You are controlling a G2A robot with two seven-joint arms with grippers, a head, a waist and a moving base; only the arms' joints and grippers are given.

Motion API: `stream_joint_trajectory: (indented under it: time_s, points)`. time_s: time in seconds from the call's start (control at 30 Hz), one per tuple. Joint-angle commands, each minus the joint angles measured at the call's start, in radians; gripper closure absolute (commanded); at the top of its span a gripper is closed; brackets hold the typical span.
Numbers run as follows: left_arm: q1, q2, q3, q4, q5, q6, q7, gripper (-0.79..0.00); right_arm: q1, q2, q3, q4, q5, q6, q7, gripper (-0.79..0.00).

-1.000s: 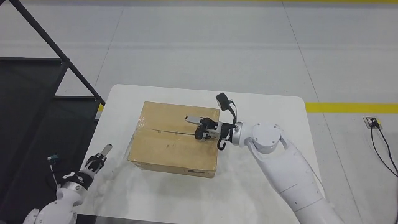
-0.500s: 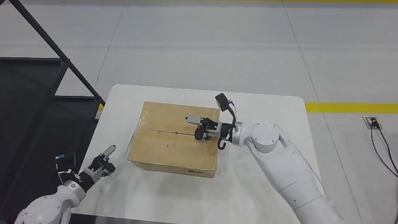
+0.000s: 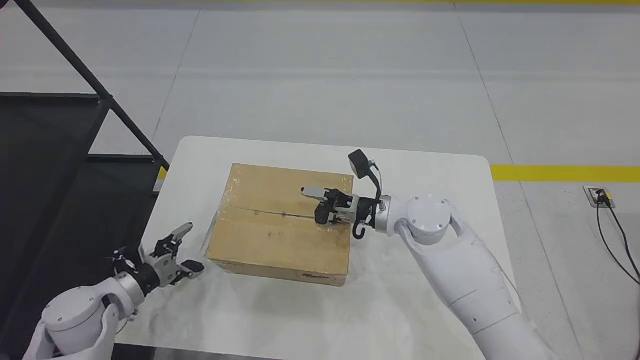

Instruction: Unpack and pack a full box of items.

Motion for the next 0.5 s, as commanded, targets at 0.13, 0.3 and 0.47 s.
stream_joint_trajectory:
  time_s: [0.13,0.3,0.47]
  points:
    - [-0.032,-0.012,0.052,0.026,-0.044,0.008,0.093,-0.785,0.007,0.0,-0.001,0.013,0.004,-0.005,0.0,-0.785]
    - [-0.068,-0.022,0.088,0.063,-0.084,0.013,0.162,-0.785,0.01,-0.001,-0.002,0.018,0.007,-0.007,0.0,-0.785]
    - [-0.113,-0.032,0.109,0.105,-0.131,-0.002,0.236,-0.785,0.012,0.0,-0.004,0.021,0.007,-0.007,0.002,-0.785]
